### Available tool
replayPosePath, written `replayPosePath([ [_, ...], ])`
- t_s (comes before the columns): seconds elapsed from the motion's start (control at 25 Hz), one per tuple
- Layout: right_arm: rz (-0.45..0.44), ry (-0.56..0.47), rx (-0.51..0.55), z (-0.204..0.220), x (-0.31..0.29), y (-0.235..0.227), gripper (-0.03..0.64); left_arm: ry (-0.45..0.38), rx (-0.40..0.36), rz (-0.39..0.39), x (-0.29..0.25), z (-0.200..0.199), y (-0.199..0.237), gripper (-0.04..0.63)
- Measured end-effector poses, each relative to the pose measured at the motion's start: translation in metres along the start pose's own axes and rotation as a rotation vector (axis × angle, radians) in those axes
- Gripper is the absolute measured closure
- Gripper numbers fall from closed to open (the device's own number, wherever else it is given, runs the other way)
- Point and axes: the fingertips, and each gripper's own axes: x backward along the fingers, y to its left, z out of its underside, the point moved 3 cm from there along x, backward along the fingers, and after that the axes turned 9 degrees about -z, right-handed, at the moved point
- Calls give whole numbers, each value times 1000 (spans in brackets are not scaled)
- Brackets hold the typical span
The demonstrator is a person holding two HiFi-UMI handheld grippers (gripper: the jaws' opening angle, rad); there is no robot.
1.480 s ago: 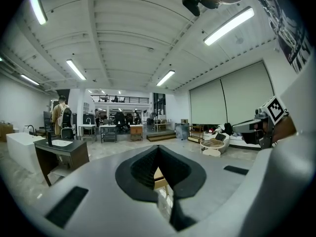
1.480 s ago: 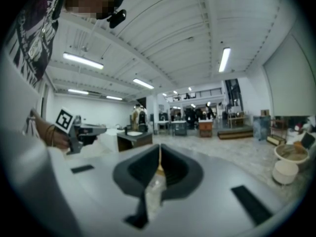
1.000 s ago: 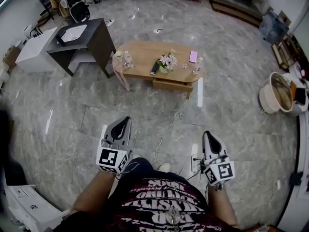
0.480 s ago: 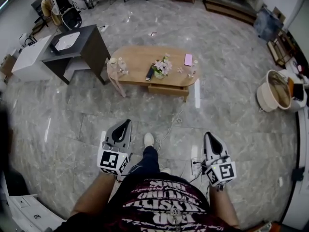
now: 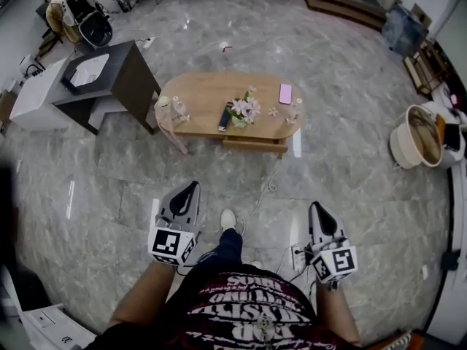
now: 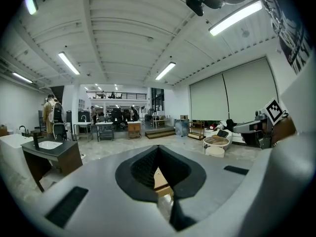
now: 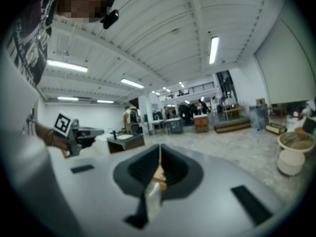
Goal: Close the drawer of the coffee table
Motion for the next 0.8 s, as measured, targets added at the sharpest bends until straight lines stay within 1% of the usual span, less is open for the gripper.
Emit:
replayPosePath([
  [0.12, -5, 9, 16, -9, -38, -7, 581, 4, 6, 1, -35, -2, 24, 572],
  [0.4, 36, 53, 26, -26, -109, -35, 581, 22, 37, 27, -111, -3, 66, 572],
  [0.6, 63, 89, 56, -36, -158, -55, 581, 41, 56, 73, -160, 5, 85, 572],
  [0.8, 53, 105, 79, -39, -197, -71, 581, 57, 50, 93, -201, 14, 96, 572],
])
